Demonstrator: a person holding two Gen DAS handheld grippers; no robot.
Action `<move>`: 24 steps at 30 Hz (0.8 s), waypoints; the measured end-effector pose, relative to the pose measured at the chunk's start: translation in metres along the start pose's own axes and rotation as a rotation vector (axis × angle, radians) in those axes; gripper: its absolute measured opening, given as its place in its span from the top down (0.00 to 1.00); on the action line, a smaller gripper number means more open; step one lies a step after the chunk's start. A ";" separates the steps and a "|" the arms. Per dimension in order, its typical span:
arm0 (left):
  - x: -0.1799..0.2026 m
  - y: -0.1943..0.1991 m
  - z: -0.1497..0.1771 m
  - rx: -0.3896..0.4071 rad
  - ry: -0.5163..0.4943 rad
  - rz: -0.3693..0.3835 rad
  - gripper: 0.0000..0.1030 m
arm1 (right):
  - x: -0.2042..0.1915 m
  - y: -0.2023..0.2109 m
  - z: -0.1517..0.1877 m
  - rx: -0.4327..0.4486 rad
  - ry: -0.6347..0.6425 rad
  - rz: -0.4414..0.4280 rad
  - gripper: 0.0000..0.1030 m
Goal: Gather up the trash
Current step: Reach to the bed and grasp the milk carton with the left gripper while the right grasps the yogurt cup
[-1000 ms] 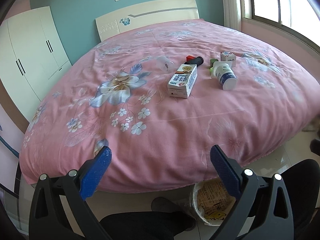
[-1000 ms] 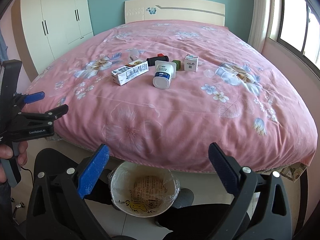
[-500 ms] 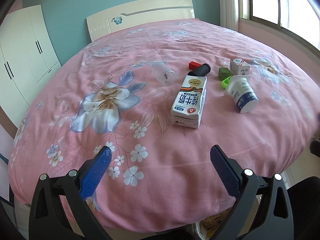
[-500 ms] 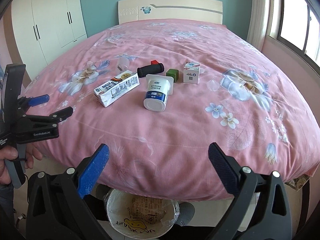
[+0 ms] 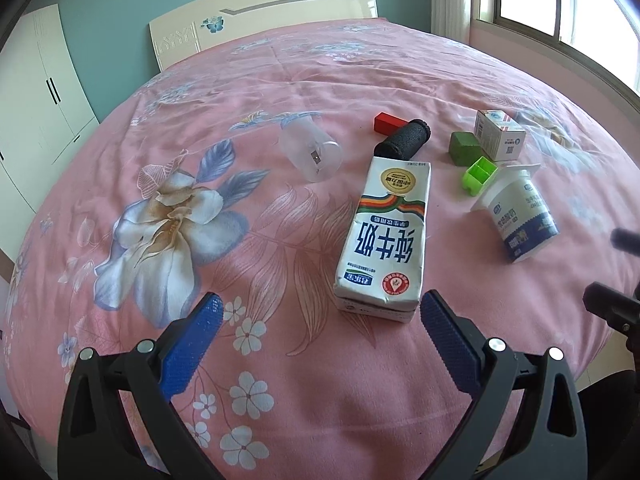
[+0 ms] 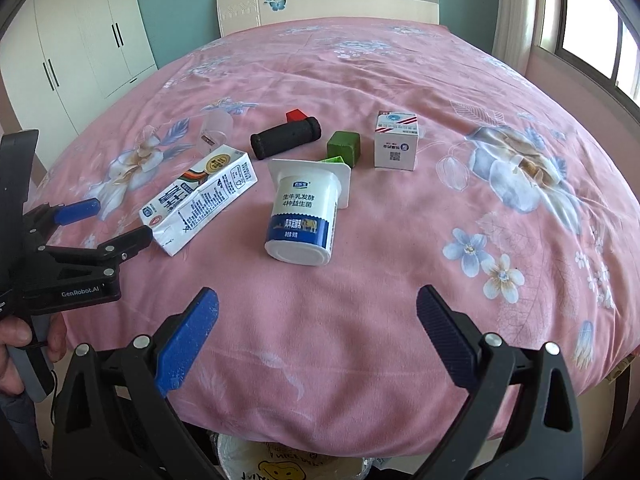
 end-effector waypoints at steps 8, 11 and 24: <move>0.017 -0.024 -0.003 -0.043 -0.087 0.008 0.02 | 0.001 -0.030 -0.015 -0.025 -0.007 -0.008 0.06; 0.017 -0.032 -0.005 -0.047 -0.090 0.002 0.02 | 0.001 -0.043 -0.021 -0.037 -0.003 0.000 0.06; 0.028 -0.045 -0.019 -0.054 -0.109 0.061 0.26 | 0.001 -0.077 -0.037 -0.055 0.010 0.001 0.30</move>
Point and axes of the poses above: each gripper's, at about its wrist camera, not at the fingertips, and y roughly against the way its jaws point, x to its right, z to its underside, the point moved 2 cm from there along -y, roughly the way its jaws point, and after that the axes turned 13 degrees about y, right-handed, at the moved point
